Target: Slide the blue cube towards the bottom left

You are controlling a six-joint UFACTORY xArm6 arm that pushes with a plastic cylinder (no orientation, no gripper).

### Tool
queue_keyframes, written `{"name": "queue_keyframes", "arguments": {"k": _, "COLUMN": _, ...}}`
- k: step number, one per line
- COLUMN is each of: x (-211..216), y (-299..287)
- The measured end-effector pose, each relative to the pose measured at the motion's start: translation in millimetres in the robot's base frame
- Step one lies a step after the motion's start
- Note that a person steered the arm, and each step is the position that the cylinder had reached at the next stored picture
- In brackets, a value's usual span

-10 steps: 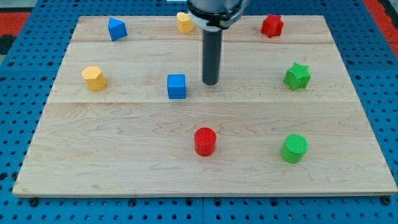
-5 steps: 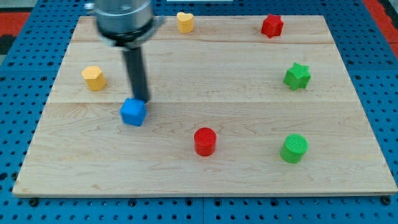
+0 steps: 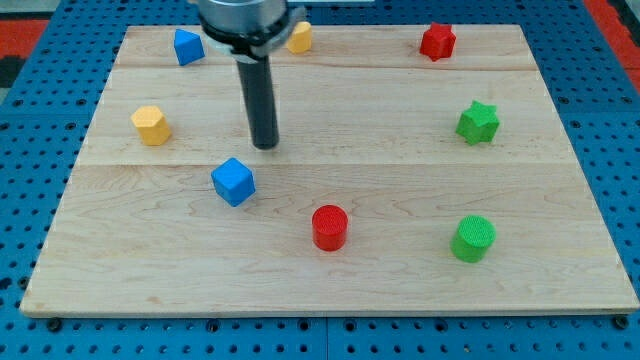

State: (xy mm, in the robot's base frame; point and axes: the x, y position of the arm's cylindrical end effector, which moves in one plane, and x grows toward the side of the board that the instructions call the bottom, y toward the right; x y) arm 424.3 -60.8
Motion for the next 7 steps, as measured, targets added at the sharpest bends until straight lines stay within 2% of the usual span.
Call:
{"name": "queue_keyframes", "arguments": {"k": 1, "x": 20, "y": -46}}
{"name": "queue_keyframes", "arguments": {"k": 2, "x": 40, "y": -57}}
{"name": "queue_keyframes", "arguments": {"k": 3, "x": 12, "y": -9}}
{"name": "queue_keyframes", "arguments": {"k": 4, "x": 49, "y": 14}}
{"name": "queue_keyframes", "arguments": {"k": 6, "x": 60, "y": -145}}
{"name": "queue_keyframes", "arguments": {"k": 7, "x": 37, "y": -113}}
